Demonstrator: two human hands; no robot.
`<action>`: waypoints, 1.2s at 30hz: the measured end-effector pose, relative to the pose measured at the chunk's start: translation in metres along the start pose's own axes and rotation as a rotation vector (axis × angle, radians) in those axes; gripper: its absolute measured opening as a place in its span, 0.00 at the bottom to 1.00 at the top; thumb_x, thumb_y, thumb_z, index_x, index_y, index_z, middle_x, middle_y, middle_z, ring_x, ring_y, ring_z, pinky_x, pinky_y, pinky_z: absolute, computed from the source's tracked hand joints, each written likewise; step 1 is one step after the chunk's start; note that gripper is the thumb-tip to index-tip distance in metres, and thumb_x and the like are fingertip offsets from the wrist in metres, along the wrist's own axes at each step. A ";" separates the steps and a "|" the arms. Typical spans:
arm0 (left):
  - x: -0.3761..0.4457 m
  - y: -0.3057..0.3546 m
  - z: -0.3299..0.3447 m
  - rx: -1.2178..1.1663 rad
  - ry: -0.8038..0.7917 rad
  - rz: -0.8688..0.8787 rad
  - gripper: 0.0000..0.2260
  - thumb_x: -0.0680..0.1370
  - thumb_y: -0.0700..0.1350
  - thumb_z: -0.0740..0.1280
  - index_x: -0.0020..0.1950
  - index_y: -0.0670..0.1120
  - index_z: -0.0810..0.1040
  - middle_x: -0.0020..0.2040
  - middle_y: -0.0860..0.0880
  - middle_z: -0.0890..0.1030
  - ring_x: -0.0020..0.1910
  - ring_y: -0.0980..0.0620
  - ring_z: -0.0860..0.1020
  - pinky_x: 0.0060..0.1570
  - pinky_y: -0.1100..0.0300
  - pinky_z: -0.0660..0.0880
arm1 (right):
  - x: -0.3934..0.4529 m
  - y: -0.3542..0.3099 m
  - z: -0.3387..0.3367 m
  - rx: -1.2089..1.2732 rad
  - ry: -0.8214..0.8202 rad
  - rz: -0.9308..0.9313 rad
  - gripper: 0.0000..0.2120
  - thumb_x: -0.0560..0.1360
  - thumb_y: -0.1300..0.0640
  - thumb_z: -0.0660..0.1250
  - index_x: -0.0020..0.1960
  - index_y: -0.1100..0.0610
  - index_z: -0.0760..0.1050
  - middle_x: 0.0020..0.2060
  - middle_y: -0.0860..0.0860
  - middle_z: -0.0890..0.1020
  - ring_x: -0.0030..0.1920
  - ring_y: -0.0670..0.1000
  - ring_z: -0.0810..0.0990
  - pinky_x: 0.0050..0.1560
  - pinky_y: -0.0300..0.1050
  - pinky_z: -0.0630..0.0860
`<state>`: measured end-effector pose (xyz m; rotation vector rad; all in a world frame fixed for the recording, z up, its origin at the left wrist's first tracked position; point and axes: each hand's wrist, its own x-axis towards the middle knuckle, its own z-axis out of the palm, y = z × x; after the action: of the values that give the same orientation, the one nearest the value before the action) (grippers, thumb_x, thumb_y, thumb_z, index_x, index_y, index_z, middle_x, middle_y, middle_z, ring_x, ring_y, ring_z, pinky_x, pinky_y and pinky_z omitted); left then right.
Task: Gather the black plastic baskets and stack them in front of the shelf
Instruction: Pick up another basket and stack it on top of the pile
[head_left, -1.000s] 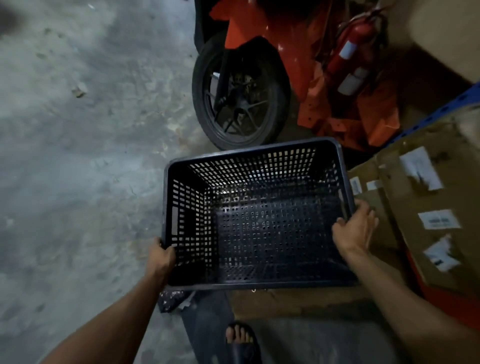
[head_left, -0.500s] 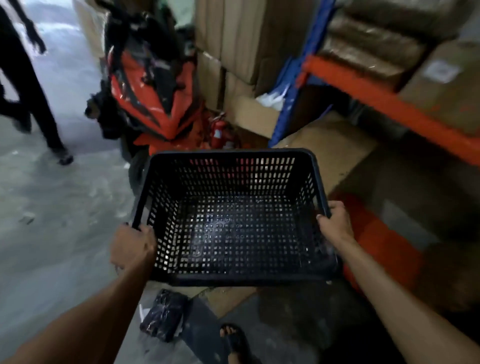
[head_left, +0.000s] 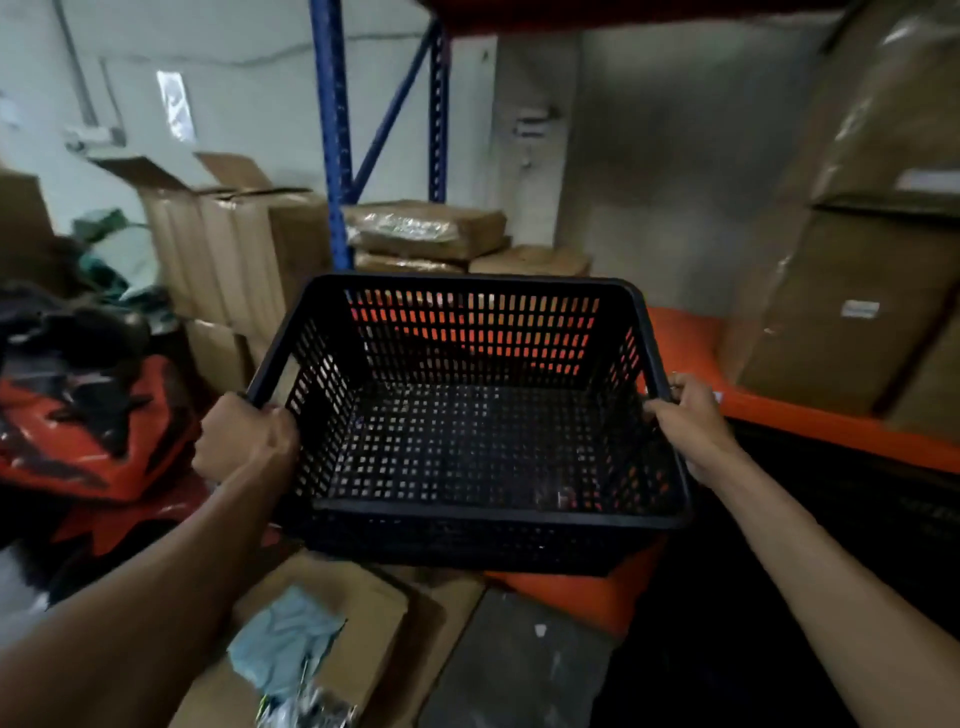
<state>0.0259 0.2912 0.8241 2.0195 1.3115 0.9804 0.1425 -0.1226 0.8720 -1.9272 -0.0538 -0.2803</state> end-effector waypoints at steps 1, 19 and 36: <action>-0.010 0.022 -0.011 -0.053 0.006 -0.003 0.15 0.67 0.53 0.63 0.45 0.45 0.81 0.39 0.41 0.82 0.40 0.37 0.82 0.36 0.53 0.69 | 0.007 -0.004 -0.020 0.000 0.015 -0.013 0.07 0.74 0.66 0.63 0.47 0.55 0.70 0.40 0.55 0.76 0.42 0.55 0.76 0.42 0.49 0.72; -0.167 0.317 -0.046 -0.128 -0.317 0.358 0.18 0.73 0.52 0.68 0.57 0.40 0.80 0.56 0.39 0.82 0.56 0.37 0.80 0.54 0.47 0.75 | 0.040 -0.051 -0.322 -0.113 0.305 -0.032 0.03 0.76 0.65 0.66 0.49 0.63 0.73 0.37 0.54 0.77 0.35 0.50 0.75 0.35 0.43 0.72; -0.277 0.384 0.019 -0.088 -0.800 0.700 0.18 0.70 0.51 0.68 0.56 0.43 0.79 0.51 0.39 0.82 0.50 0.38 0.82 0.54 0.46 0.79 | -0.003 0.027 -0.473 -0.275 0.422 0.229 0.10 0.75 0.68 0.67 0.38 0.57 0.79 0.35 0.48 0.80 0.36 0.49 0.80 0.30 0.32 0.74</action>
<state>0.1727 -0.1123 1.0237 2.4477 0.1356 0.3590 0.0646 -0.5702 1.0080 -2.0823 0.5043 -0.5557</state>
